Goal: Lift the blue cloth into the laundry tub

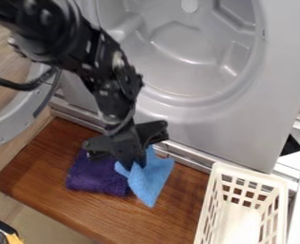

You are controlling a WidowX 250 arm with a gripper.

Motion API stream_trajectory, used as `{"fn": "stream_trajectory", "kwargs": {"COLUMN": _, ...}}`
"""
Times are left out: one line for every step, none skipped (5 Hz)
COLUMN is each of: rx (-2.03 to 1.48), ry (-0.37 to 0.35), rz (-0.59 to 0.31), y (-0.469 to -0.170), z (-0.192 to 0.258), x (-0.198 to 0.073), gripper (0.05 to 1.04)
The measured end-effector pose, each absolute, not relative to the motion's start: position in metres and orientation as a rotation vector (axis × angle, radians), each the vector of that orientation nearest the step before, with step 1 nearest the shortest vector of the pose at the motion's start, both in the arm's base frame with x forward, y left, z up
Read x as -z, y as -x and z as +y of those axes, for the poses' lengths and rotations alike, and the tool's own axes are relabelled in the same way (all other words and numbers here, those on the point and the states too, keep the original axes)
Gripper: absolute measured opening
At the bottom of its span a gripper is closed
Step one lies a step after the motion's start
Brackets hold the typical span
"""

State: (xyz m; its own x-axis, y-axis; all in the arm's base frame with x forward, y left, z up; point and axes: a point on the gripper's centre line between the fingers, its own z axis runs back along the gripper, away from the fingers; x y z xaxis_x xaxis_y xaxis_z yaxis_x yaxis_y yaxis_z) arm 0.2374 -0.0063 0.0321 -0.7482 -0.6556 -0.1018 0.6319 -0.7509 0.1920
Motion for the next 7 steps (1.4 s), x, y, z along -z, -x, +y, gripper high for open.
{"fn": "stream_trajectory", "kwargs": {"rx": 2.408, "ry": -0.268, "rz": -0.301, "y": -0.261, "z": -0.009, "x": -0.052, "gripper": 0.09}}
{"fn": "stream_trajectory", "kwargs": {"rx": 2.424, "ry": -0.346, "rz": -0.361, "y": -0.295, "z": -0.01, "x": -0.073, "gripper": 0.09}}
{"fn": "stream_trajectory", "kwargs": {"rx": 2.433, "ry": -0.387, "rz": -0.387, "y": -0.328, "z": -0.005, "x": -0.083, "gripper": 0.09}}
{"fn": "stream_trajectory", "kwargs": {"rx": 2.436, "ry": -0.421, "rz": -0.393, "y": -0.36, "z": -0.001, "x": -0.087, "gripper": 0.09}}
{"fn": "stream_trajectory", "kwargs": {"rx": 2.448, "ry": -0.389, "rz": -0.383, "y": -0.383, "z": 0.003, "x": -0.075, "gripper": 0.09}}
{"fn": "stream_trajectory", "kwargs": {"rx": 2.44, "ry": -0.347, "rz": -0.366, "y": -0.395, "z": 0.016, "x": -0.06, "gripper": 0.123}}
{"fn": "stream_trajectory", "kwargs": {"rx": 2.45, "ry": -0.321, "rz": -0.319, "y": -0.391, "z": 0.021, "x": -0.052, "gripper": 0.315}}
